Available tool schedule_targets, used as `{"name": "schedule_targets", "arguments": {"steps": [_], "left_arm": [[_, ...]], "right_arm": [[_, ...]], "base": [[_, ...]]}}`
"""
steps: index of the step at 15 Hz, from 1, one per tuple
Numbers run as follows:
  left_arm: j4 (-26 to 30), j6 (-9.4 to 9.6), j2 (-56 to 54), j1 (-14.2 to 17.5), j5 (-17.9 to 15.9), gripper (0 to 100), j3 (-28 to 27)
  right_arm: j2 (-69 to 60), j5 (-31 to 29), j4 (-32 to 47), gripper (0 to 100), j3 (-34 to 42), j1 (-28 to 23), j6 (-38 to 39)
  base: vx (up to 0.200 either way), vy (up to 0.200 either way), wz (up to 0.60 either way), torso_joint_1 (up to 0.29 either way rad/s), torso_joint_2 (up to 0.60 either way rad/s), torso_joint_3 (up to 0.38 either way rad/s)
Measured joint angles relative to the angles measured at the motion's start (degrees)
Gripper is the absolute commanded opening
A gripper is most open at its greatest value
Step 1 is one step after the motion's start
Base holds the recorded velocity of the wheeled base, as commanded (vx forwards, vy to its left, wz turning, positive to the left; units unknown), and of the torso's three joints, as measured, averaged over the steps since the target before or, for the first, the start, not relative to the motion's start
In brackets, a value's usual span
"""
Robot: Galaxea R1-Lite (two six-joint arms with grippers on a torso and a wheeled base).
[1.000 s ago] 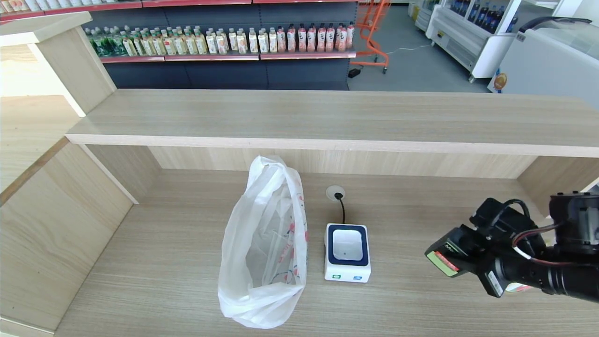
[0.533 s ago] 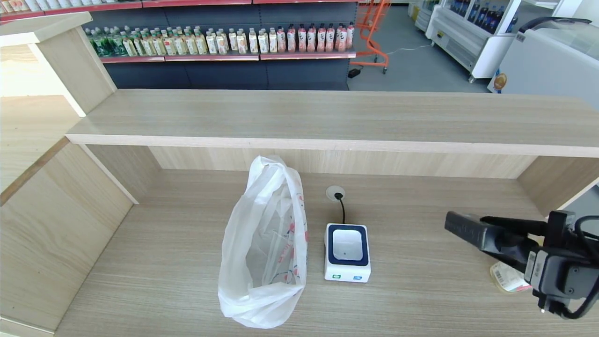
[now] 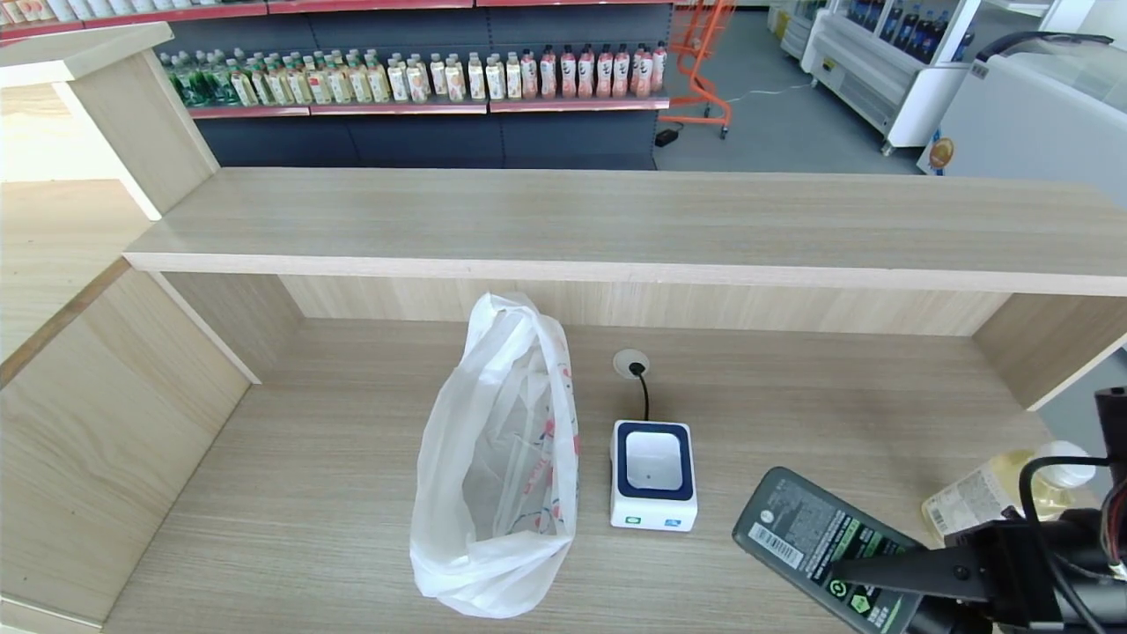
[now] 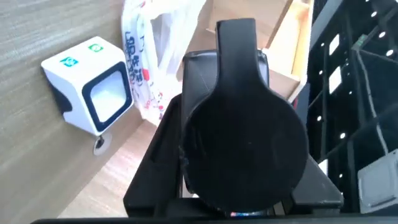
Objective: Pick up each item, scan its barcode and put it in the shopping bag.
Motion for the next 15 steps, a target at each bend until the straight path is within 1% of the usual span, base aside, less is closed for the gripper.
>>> {"name": "schedule_targets", "arguments": {"steps": [1,3,7,12,15], "left_arm": [[0.00,0.00,0.00,0.00,-0.02,100,0.00],[0.01,0.00,0.00,0.00,0.00,100,0.00],[0.01,-0.01,0.00,0.00,-0.02,100,0.00],[0.00,0.00,0.00,0.00,0.00,100,0.00],[0.00,-0.01,0.00,0.00,-0.02,100,0.00]], "right_arm": [[1.43,3.58,0.00,0,-0.63,1.87,-1.62],[4.08,6.00,-0.49,0,-1.55,4.71,-2.63],[8.07,7.52,-0.95,0,-3.21,9.48,-2.68],[9.68,7.89,-1.06,0,-5.02,10.67,-2.68],[9.70,8.00,-3.90,0,-5.42,10.78,-2.68]], "base": [[0.000,0.000,0.00,0.000,0.00,0.000],[0.000,0.000,0.00,0.000,0.00,0.000],[0.000,0.000,0.00,0.000,0.00,0.000],[0.000,0.000,0.00,0.000,0.00,0.000],[0.000,0.000,0.00,0.000,0.00,0.000]]}}
